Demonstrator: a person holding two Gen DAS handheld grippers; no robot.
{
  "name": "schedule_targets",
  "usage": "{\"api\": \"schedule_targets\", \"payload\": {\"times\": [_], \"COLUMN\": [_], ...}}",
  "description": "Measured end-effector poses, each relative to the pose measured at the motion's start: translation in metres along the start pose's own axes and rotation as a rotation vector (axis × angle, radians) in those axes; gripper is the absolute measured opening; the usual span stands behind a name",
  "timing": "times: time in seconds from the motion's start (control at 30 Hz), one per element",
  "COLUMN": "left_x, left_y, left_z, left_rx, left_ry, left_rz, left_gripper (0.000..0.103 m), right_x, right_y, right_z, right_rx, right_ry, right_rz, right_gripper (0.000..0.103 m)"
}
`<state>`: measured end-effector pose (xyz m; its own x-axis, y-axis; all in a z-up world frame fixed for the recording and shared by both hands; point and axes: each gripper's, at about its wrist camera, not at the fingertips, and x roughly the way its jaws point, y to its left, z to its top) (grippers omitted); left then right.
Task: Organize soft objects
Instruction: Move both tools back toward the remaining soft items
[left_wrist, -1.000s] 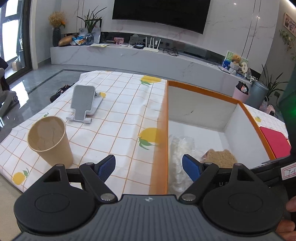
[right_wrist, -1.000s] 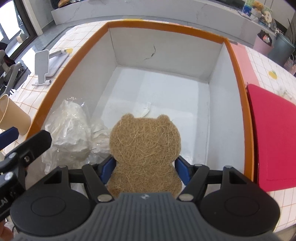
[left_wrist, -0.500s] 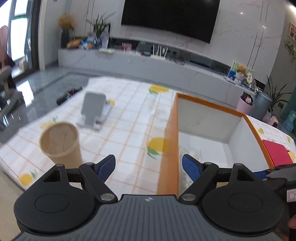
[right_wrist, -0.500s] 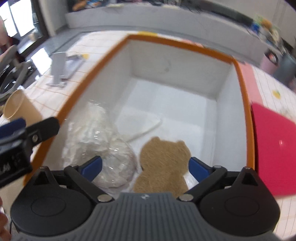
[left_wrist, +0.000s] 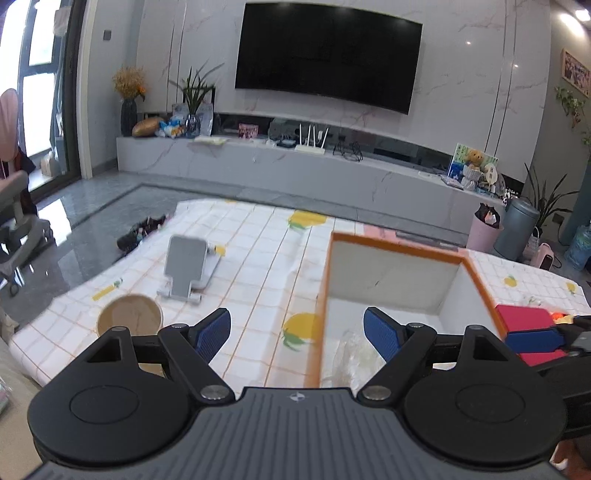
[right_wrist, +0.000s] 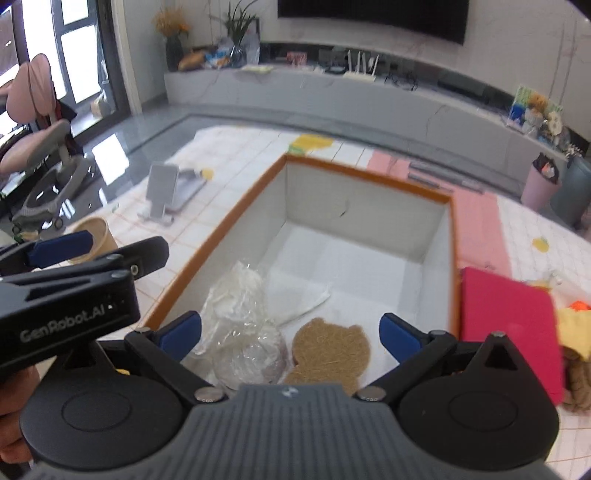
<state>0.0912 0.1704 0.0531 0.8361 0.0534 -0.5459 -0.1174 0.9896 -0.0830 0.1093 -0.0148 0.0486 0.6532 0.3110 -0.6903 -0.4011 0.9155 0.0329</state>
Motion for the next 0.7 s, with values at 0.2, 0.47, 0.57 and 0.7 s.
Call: {"api": "schedule_targets", "payload": {"times": [0.2,0.47,0.57,0.7], "left_x": [-0.028,-0.036,-0.032,-0.025], "left_y": [-0.031,-0.115,-0.146,-0.184], "left_z": [0.011,-0.01,-0.024,-0.045], "left_rx": [0.018,0.105,0.119,0.154], "left_ry": [-0.044,-0.014,0.015,0.055], "left_rz": [-0.05,-0.123,-0.164,-0.219], "left_gripper": [0.096,0.096,0.096,0.096], "right_x": [-0.058,-0.125,-0.137,-0.142], "right_y": [-0.03,-0.105,-0.135,-0.181], "right_z": [-0.01,-0.052,-0.076,-0.111], "right_rx": [-0.012,0.058,0.086,0.167], "right_ry": [-0.09,-0.141,-0.12,-0.091], "right_rz": [-0.061,-0.174,-0.225,-0.302], "right_gripper": [0.1,0.1,0.1,0.1]}}
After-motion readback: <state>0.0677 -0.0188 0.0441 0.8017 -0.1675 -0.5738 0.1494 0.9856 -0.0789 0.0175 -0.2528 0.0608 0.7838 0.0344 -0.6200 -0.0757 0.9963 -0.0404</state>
